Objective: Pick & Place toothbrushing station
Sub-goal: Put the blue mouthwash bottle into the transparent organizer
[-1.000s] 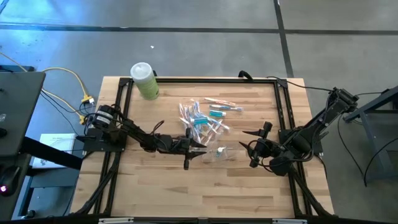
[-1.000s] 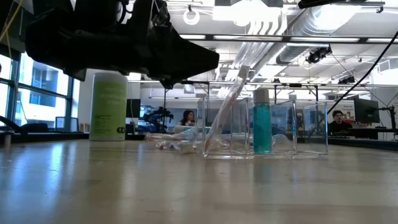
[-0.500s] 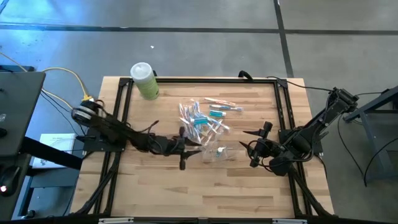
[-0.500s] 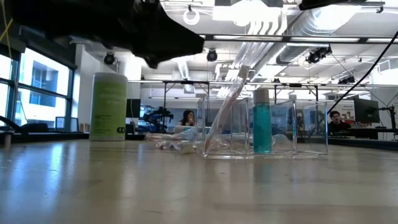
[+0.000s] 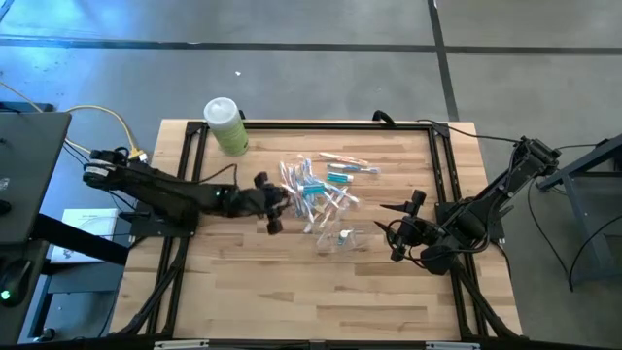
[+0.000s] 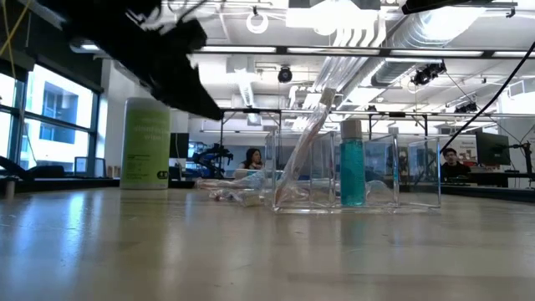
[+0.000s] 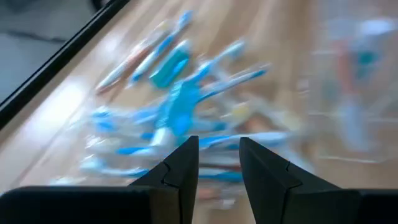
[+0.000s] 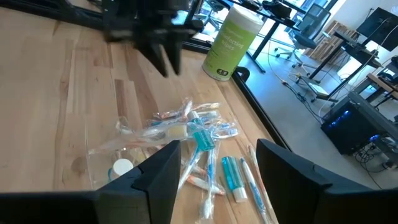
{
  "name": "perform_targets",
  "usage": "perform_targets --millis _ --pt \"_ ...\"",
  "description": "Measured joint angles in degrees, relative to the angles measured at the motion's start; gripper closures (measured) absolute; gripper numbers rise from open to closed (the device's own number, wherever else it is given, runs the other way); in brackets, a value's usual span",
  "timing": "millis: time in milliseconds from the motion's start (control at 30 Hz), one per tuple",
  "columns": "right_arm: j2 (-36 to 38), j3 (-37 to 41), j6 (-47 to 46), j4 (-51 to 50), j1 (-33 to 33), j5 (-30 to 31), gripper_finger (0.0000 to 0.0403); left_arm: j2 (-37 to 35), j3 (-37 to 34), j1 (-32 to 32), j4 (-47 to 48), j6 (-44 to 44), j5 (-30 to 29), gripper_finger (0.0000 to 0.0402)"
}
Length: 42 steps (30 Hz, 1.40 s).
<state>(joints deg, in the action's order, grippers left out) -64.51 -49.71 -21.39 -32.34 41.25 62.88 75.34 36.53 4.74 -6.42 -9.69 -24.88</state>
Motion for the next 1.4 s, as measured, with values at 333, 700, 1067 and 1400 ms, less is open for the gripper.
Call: perform_targets --millis 333,700,1067,1400 --pt "0.01 0.0 0.1 -0.44 0.0 -0.01 0.0201 4.52 0.01 -9.25 -1.23 9.97 1.72 0.029" --pt "0.0 0.0 0.03 -0.45 -0.01 -0.01 0.0201 12.94 0.0 -13.44 -7.69 14.41 8.69 0.029" --pt "0.0 0.0 0.0 -0.48 0.0 -0.67 0.0201 12.58 0.09 -13.18 -9.89 14.61 4.91 0.029" --pt "0.0 0.0 0.0 -0.48 -0.02 -1.58 0.0201 12.58 0.04 -9.29 -9.48 20.28 3.1 0.029"
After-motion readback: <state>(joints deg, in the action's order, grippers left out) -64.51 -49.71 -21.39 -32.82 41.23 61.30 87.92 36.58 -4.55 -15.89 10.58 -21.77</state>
